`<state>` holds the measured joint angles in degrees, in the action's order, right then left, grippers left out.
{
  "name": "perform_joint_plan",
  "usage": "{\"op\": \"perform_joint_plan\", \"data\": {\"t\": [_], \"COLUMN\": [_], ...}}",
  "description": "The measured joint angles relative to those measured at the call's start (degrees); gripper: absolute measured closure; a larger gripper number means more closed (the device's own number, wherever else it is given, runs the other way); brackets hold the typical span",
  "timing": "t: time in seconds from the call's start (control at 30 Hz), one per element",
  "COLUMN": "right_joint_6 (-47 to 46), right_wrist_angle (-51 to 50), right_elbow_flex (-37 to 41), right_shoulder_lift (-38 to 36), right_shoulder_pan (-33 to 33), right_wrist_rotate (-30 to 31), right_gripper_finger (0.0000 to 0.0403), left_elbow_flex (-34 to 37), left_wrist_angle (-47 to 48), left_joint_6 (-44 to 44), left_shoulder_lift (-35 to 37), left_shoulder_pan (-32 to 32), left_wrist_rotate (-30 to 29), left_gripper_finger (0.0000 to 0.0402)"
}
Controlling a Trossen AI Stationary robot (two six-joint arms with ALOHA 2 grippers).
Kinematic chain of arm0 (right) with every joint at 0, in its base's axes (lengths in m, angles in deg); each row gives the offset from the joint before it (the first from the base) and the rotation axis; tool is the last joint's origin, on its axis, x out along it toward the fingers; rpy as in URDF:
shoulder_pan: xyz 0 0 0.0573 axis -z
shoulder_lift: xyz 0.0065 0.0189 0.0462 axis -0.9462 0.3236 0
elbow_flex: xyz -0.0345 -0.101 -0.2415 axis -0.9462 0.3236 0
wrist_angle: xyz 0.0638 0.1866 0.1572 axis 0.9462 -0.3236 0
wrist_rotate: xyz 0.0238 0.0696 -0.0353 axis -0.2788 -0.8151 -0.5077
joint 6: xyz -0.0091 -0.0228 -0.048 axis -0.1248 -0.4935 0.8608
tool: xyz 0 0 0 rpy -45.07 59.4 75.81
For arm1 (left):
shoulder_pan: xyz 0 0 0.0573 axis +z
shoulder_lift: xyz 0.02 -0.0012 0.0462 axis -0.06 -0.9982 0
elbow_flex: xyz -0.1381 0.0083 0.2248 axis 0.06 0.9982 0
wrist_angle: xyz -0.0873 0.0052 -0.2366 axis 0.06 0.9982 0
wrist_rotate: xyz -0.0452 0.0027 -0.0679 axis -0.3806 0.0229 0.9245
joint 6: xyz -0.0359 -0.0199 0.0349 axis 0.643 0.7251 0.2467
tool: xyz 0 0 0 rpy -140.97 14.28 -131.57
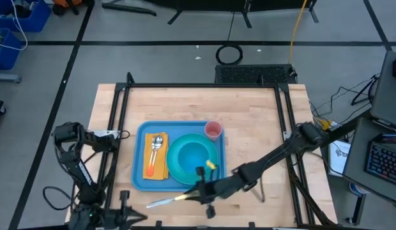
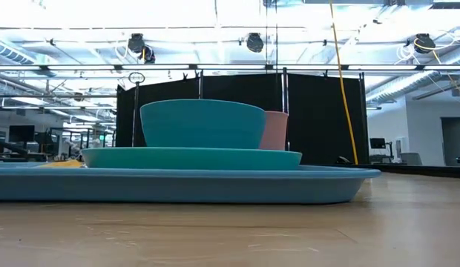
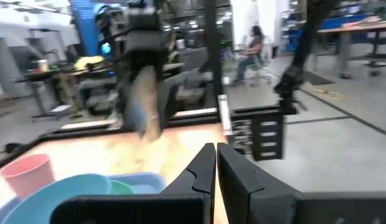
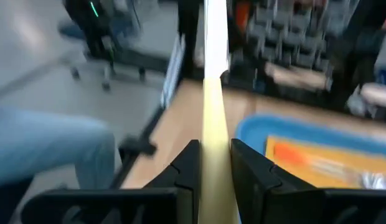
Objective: Set up tray
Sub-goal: Put the yellow knife on the blue serving tray to the left of the orange spoon
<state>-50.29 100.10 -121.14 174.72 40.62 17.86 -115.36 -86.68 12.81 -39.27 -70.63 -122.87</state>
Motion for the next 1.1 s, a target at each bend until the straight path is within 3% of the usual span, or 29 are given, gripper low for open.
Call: {"op": "perform_joint_plan", "data": {"t": [0.1, 0.2, 0.33, 0.5, 0.63, 0.83, 1.1], "right_joint_6": [2.51, 5.62, 7.36, 9.59, 8.39, 3.45, -2.66], "right_wrist_angle": [10.97, 19.66, 30.72, 41.2, 44.21, 47.32, 48.18], "right_elbow_flex": [8.05, 14.2, 19.33, 21.71, 21.71, 21.71, 21.69], "right_shoulder_lift": [-4.69, -8.25, -10.79, -10.82, -10.94, -10.91, -10.26], "right_shoulder_pan": [-0.32, -0.68, -0.8, 0.2, 2.19, 6.26, 9.14], "right_wrist_rotate": [-0.81, -5.38, -14.41, -27.87, -31.58, -38.19, -41.31], "right_gripper_finger": [0.0352, 0.0352, 0.0352, 0.0352, 0.0352, 0.0352, 0.0352], "left_elbow_flex": [2.4, 6.76, 13.06, 17.72, 17.31, 15.06, 9.66], "left_wrist_angle": [-1.74, -5.48, -16.98, -34.32, -34.06, -21.69, -12.26], "left_joint_6": [1.26, 7.19, 10.12, 6.2, 8.65, 6.92, 3.15], "left_shoulder_lift": [0.02, 0.02, -0.05, 0.02, 0.02, 0.0, 0.0], "left_shoulder_pan": [2.85, 6.8, 12.86, 20.81, 26.31, 31.69, 38.46], "left_wrist_rotate": [1.36, 8.15, 19.34, 39.68, 50.23, 50.99, 52.81], "left_gripper_finger": [0.038, 0.038, 0.038, 0.038, 0.038, 0.0366, 0.0242]}}
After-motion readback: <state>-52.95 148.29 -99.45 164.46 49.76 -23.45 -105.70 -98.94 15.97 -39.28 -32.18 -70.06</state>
